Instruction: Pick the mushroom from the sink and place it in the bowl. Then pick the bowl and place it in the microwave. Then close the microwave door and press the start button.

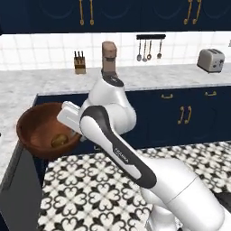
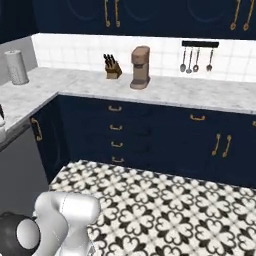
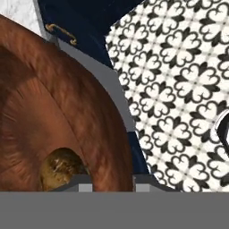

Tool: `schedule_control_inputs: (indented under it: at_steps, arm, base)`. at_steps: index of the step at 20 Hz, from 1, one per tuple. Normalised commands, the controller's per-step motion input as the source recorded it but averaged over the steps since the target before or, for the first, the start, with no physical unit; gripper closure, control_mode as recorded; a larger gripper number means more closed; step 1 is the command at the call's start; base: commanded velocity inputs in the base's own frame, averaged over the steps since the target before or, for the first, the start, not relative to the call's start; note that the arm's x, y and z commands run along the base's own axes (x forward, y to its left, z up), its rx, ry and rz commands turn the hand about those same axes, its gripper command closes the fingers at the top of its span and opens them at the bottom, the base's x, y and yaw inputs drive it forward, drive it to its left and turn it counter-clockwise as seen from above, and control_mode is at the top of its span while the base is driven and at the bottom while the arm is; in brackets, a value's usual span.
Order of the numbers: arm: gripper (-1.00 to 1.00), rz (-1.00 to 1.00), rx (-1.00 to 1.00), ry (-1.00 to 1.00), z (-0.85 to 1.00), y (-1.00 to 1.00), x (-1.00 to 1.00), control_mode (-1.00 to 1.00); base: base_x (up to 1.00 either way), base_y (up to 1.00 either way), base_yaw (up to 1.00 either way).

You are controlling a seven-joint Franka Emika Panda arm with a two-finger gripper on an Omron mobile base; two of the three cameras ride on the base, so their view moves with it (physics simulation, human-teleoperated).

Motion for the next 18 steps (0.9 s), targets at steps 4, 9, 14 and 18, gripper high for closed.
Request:
schedule_control_inputs:
  at_steps: [4,9,14,18]
  arm:
    - [1.00,0.00,0.00,0.00,0.00,0.00,0.00,1.00]
    - [1.00,0.00,0.00,0.00,0.00,0.00,0.00,1.00]
    - [1.00,0.00,0.00,0.00,0.00,0.00,0.00,1.00]
    - [1.00,0.00,0.00,0.00,0.00,0.00,0.00,1.00]
  base:
    - [0.00,-1.00,-0.61]
    - [0.00,-1.00,-0.59]
    - [0.00,-0.79,-0.63]
    - [0.00,-0.35,-0.75]
